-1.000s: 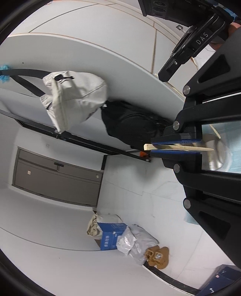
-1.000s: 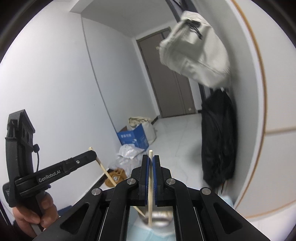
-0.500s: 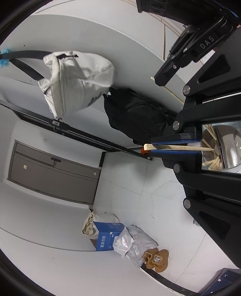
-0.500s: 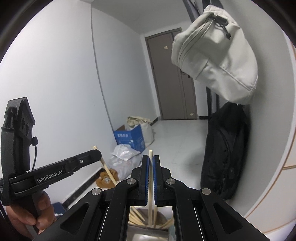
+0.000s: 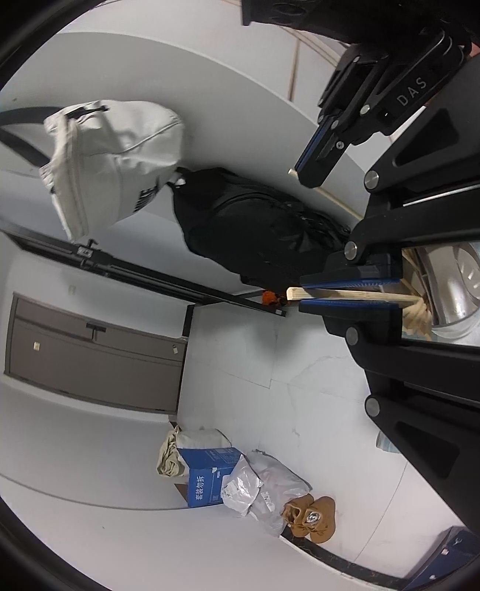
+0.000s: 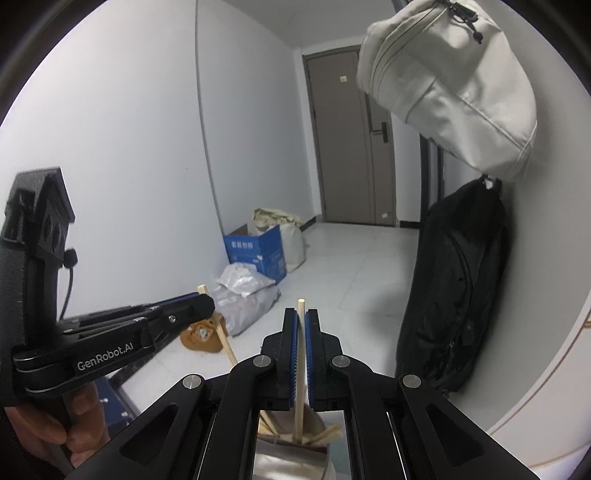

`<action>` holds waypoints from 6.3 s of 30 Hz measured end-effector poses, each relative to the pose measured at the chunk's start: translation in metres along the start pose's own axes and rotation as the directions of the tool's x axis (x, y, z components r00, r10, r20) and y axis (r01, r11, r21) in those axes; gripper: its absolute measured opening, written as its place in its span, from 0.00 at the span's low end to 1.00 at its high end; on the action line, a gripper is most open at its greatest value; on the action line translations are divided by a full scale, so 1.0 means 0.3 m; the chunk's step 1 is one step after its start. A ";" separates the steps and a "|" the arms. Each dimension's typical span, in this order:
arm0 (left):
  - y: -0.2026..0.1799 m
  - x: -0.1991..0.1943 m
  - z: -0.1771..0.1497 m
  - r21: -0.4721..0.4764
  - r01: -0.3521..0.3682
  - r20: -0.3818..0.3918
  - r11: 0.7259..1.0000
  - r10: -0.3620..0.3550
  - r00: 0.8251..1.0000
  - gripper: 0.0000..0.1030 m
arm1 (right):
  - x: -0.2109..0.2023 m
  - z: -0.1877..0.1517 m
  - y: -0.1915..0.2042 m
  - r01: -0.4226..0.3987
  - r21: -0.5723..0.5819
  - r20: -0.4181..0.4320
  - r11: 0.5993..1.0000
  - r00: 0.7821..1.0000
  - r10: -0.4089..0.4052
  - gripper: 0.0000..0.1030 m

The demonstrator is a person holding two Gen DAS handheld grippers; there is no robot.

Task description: Organize utensils

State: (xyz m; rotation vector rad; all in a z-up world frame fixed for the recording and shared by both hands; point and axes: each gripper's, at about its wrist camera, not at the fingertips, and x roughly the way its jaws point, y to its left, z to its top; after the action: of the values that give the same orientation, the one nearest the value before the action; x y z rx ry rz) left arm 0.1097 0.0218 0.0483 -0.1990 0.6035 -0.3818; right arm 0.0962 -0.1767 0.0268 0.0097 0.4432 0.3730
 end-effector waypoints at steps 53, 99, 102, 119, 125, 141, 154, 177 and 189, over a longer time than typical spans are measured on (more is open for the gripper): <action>-0.124 -0.263 -0.138 0.141 -0.081 -0.079 0.987 0.093 0.993 0.58 | -0.320 -0.215 -0.016 0.002 0.171 0.004 0.985 1.000 -0.003 0.64; -0.062 -0.304 -0.476 0.056 -0.234 0.129 0.971 0.225 0.966 0.89 | -0.477 -0.523 0.086 0.132 0.127 0.089 0.983 0.986 -0.144 1.00; -0.041 -0.283 -0.480 0.035 -0.222 0.083 0.974 0.218 0.972 0.89 | -0.466 -0.529 0.088 0.137 0.124 0.078 0.983 0.986 -0.147 1.00; -0.035 -0.283 -0.485 0.050 -0.222 0.058 0.974 0.219 0.974 0.90 | -0.452 -0.535 0.077 0.152 0.157 0.046 0.976 0.986 -0.161 1.00; -0.051 -0.284 -0.489 0.074 -0.223 0.059 0.972 0.219 0.974 0.89 | -0.456 -0.537 0.055 0.180 0.181 0.040 0.967 0.981 -0.190 1.00; -0.044 -0.294 -0.490 0.055 -0.250 0.087 0.967 0.245 0.966 0.90 | -0.457 -0.543 0.060 0.189 0.166 0.043 0.968 0.979 -0.199 1.00; -0.035 -0.274 -0.493 0.034 -0.235 0.057 0.971 0.232 0.971 0.90 | -0.456 -0.541 0.070 0.191 0.152 0.044 0.970 0.979 -0.200 1.00; -0.050 -0.271 -0.496 0.044 -0.229 0.053 0.972 0.227 0.972 0.90 | -0.458 -0.540 0.073 0.191 0.148 0.046 0.970 0.979 -0.200 1.00; -0.060 -0.264 -0.499 0.056 -0.238 0.053 0.970 0.236 0.970 0.90 | -0.462 -0.541 0.085 0.186 0.143 0.046 0.972 0.980 -0.194 1.00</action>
State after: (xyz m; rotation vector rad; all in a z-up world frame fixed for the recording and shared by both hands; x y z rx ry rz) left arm -0.0432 0.0269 -0.0266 -0.0745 0.5623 -0.1636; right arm -0.0970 -0.2137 -0.0598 0.1118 0.4068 0.1526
